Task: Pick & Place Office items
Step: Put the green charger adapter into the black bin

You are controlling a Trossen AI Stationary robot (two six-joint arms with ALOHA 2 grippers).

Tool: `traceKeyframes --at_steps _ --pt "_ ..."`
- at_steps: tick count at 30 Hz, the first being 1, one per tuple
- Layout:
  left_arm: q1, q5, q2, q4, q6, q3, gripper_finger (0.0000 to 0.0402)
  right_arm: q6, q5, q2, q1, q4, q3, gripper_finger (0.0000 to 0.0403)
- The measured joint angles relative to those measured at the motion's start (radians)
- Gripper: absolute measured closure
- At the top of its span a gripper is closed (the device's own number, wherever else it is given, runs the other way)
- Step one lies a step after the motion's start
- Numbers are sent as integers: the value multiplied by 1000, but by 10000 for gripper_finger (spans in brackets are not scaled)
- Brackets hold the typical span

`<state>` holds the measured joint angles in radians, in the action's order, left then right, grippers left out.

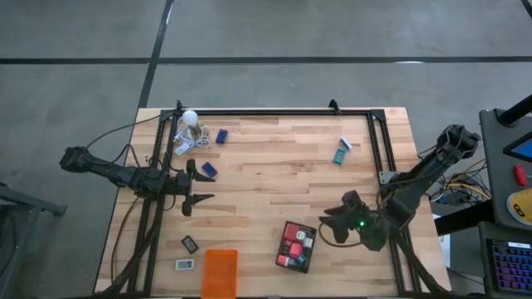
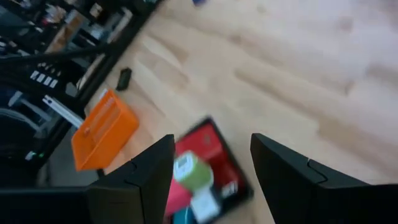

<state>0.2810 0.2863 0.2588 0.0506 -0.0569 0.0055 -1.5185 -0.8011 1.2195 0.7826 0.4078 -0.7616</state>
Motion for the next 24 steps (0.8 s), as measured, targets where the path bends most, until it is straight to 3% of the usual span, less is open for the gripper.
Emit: traceKeyframes --at_steps 6,13,24 --pt "0 0 0 0 0 0 149 -262 169 -9 0 128 -20 196" --pt "0 0 0 0 0 0 149 -546 428 39 -2 457 -149 196" --pt "0 0 0 0 0 0 149 -790 751 251 -2 919 -380 195"
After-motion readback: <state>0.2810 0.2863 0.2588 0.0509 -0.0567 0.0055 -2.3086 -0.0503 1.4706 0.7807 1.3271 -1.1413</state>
